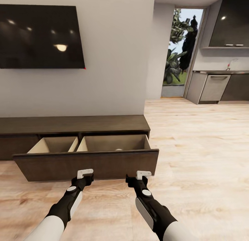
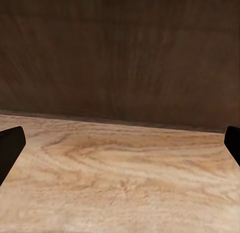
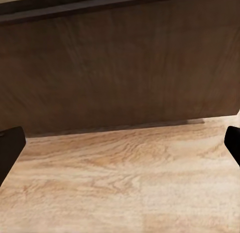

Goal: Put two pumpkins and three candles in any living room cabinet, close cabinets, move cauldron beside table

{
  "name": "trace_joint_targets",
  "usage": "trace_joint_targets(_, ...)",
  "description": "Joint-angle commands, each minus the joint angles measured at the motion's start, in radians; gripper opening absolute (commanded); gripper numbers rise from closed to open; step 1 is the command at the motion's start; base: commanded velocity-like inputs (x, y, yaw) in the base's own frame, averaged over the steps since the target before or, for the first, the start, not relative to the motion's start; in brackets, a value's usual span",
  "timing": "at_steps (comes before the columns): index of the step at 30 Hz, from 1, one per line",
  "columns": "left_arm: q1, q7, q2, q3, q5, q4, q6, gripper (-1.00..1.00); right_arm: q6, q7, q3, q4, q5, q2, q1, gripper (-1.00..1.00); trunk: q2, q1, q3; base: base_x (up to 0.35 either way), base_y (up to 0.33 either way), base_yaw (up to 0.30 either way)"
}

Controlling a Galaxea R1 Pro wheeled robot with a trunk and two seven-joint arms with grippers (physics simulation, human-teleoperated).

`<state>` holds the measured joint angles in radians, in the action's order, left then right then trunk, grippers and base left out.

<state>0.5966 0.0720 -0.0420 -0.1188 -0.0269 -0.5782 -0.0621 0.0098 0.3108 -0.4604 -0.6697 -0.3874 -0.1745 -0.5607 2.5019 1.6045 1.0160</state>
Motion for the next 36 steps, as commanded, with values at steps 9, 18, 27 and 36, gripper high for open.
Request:
trace_joint_targets(9,0.000,0.000,-0.001,-0.004,-0.002,-0.002,-0.006,1.00,0.001,0.007,-0.003,-0.001,-0.005,0.000,-0.001,1.00,0.000,0.000,0.001,0.269,0.000,0.000)
trace_joint_targets(18,0.000,0.000,-0.001,-0.004,-0.002,-0.002,-0.004,1.00,0.000,0.007,-0.003,-0.001,-0.005,0.000,-0.001,1.00,0.000,0.000,0.001,0.123,0.000,0.000)
trace_joint_targets(27,0.000,-0.001,-0.001,-0.004,-0.004,-0.002,-0.005,1.00,0.000,0.007,-0.003,-0.001,-0.005,0.000,-0.001,1.00,0.002,0.002,0.020,0.003,0.000,0.000)
trace_joint_targets(36,0.000,0.000,-0.001,-0.004,-0.004,-0.002,-0.004,1.00,-0.001,0.007,-0.003,-0.001,-0.005,0.000,-0.001,1.00,0.004,0.006,0.055,0.000,0.000,0.000)
